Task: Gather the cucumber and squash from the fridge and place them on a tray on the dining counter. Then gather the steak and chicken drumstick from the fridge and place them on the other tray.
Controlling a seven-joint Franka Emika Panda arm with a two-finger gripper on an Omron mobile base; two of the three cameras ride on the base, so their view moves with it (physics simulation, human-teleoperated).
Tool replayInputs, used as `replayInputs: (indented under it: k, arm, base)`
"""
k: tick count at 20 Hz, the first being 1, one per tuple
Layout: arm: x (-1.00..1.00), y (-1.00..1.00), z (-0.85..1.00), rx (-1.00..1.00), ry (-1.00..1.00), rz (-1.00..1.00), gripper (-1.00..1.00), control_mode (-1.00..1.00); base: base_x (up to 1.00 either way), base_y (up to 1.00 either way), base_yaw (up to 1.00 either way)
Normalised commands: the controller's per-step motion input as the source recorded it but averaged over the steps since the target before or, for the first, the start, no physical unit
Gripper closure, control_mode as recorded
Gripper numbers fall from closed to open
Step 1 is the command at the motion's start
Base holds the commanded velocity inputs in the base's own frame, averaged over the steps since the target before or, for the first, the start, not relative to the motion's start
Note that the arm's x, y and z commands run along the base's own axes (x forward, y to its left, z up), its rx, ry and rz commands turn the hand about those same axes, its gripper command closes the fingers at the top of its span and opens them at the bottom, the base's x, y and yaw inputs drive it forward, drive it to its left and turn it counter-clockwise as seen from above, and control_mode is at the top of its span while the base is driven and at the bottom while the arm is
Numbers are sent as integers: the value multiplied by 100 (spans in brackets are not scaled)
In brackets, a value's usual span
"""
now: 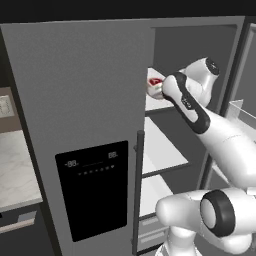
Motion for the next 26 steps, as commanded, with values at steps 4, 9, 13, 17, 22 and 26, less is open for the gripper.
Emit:
replayInputs:
  k: [4,9,13,17,22,26]
  arm:
    - [-99,0,34,0,-3,-4,100,-100]
    - [-100,-8,61,0,5,-13,100,-100]
    - [-95,-8,61,0,16,-13,100,-100]
    - [-74,-2,45,0,16,-10,100,-100]
    - [-80,-1,11,0,7,-2,100,-100]
    - [-100,0,0,4,-1,0,100,-100]
  base:
    - [0,0,0]
    - [0,0,0]
    - [0,0,0]
    - [0,0,0]
    - [0,0,0]
    - [0,0,0]
